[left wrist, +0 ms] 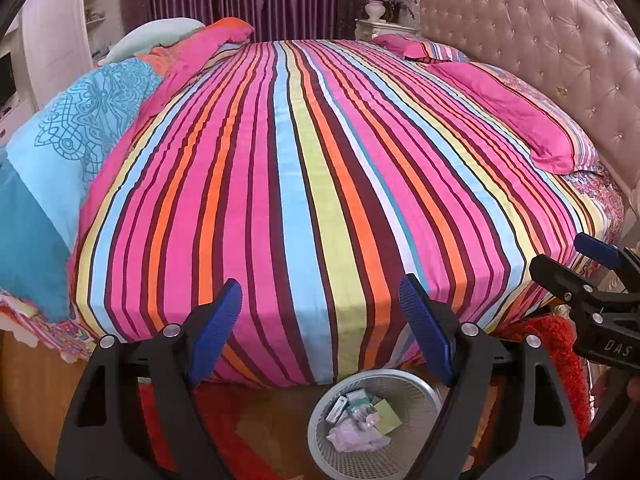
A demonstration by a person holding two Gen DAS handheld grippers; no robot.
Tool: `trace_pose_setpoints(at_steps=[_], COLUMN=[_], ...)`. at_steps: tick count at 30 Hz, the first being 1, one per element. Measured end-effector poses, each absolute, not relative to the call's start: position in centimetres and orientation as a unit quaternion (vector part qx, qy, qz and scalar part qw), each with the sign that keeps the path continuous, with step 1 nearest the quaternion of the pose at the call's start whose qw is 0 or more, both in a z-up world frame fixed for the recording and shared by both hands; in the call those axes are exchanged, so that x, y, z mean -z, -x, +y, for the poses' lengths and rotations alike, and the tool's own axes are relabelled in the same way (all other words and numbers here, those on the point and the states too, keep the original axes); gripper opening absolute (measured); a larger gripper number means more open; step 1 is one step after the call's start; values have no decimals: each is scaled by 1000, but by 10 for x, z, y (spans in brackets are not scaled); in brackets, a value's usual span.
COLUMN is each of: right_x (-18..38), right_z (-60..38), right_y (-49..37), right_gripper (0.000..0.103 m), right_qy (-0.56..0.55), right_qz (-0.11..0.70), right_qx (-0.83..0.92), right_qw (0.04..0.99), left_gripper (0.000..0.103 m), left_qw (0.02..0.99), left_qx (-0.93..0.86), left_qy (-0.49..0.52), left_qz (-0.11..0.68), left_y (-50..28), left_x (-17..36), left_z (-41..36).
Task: Collect trash
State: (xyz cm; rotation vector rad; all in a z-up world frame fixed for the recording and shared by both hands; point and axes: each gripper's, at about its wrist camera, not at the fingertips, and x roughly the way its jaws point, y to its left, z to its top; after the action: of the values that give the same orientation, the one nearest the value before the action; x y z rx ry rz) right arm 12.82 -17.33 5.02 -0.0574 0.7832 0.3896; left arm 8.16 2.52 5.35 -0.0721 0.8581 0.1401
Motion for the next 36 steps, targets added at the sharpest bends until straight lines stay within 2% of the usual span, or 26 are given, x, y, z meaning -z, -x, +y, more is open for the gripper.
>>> trace_pose_setpoints(at_steps=[36], right_x=[-46], right_z=[-169], right_y=[-128], right_gripper=[95], right_qy=[30], right_qz=[391], right_qx=[-190], right_qw=[900], left_gripper=[79], left_qw=[904], left_qx=[-76], left_qy=[39], left_qz=[418], left_y=[-82], left_x=[-54], left_z=[26])
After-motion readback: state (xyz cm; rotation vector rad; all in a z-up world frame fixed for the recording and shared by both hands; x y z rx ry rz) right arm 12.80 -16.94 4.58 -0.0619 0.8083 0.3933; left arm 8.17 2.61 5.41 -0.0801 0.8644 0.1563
